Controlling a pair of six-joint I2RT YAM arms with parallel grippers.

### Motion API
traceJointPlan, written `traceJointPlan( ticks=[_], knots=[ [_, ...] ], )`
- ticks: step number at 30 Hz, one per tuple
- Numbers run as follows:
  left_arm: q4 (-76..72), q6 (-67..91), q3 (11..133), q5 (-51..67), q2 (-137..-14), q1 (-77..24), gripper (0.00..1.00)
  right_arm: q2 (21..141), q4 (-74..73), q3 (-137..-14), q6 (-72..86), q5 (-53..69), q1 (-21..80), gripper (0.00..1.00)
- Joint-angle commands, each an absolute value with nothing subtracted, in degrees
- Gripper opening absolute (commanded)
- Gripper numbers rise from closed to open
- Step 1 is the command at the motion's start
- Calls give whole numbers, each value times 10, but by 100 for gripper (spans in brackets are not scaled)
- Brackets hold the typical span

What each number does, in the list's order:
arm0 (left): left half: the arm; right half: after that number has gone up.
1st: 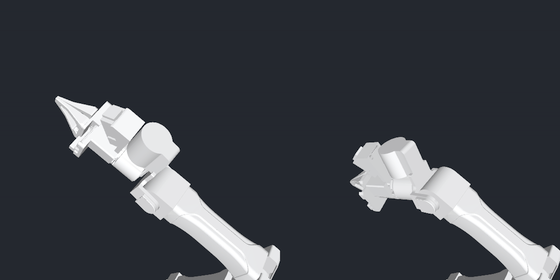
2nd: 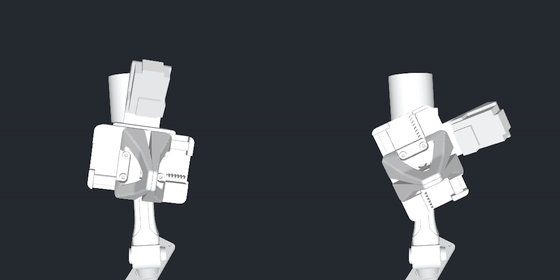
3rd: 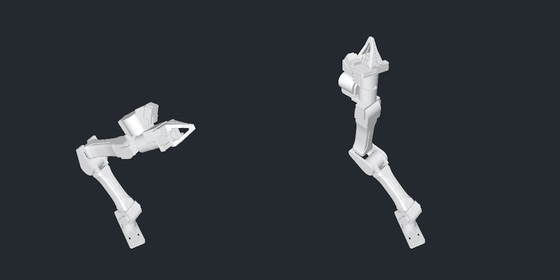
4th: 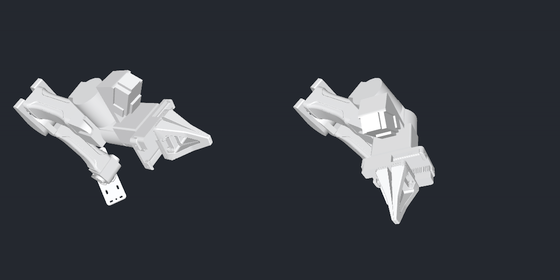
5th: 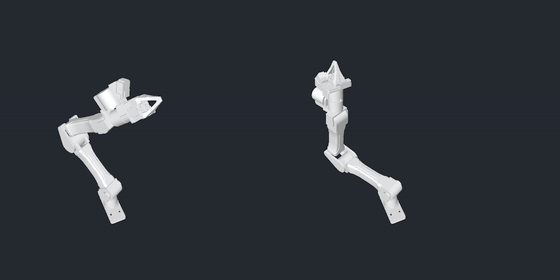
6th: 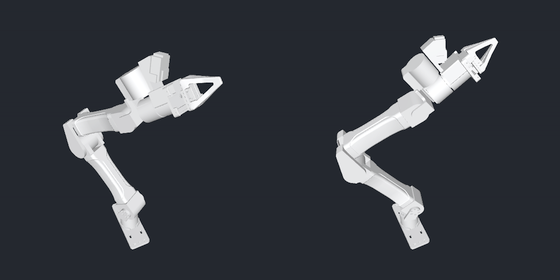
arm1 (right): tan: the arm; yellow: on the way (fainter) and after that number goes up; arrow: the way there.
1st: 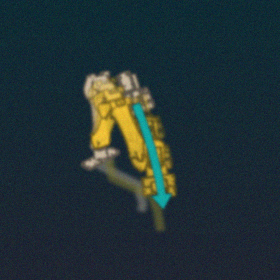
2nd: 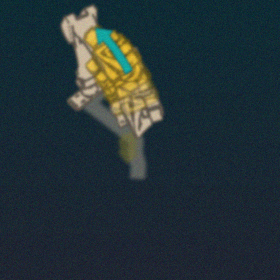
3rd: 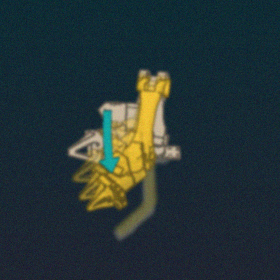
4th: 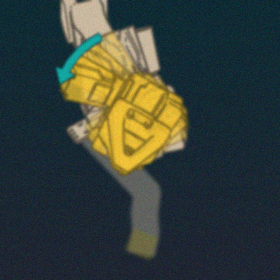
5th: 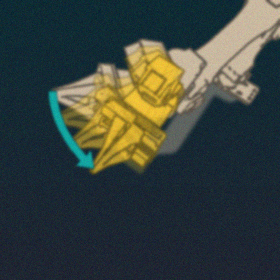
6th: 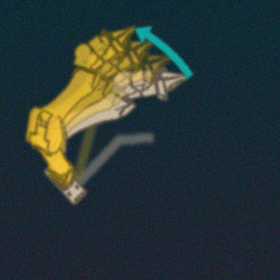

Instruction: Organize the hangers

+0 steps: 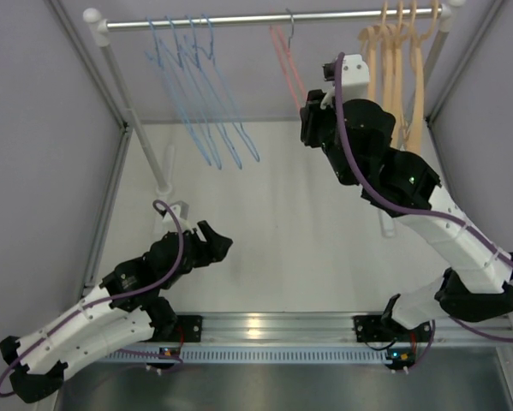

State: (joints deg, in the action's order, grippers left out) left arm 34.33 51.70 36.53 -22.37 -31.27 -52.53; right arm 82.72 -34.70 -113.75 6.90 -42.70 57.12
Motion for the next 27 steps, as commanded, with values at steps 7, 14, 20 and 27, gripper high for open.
traceJointPlan(
  ticks=[7, 14, 20, 27],
  knots=[
    [343, 504, 396, -224, -334, -523, 70, 673, -309, -1029, 138, -368, 562, 54],
    [342, 490, 413, -219, -344, -523, 70, 497, -318, -869, 211, -241, 562, 66],
    [343, 473, 429, -213, -354, -523, 70, 395, -323, -695, 270, -131, 562, 67],
    [343, 466, 440, -213, -370, -523, 70, 324, -246, -484, 339, -107, 573, 73]
  ],
)
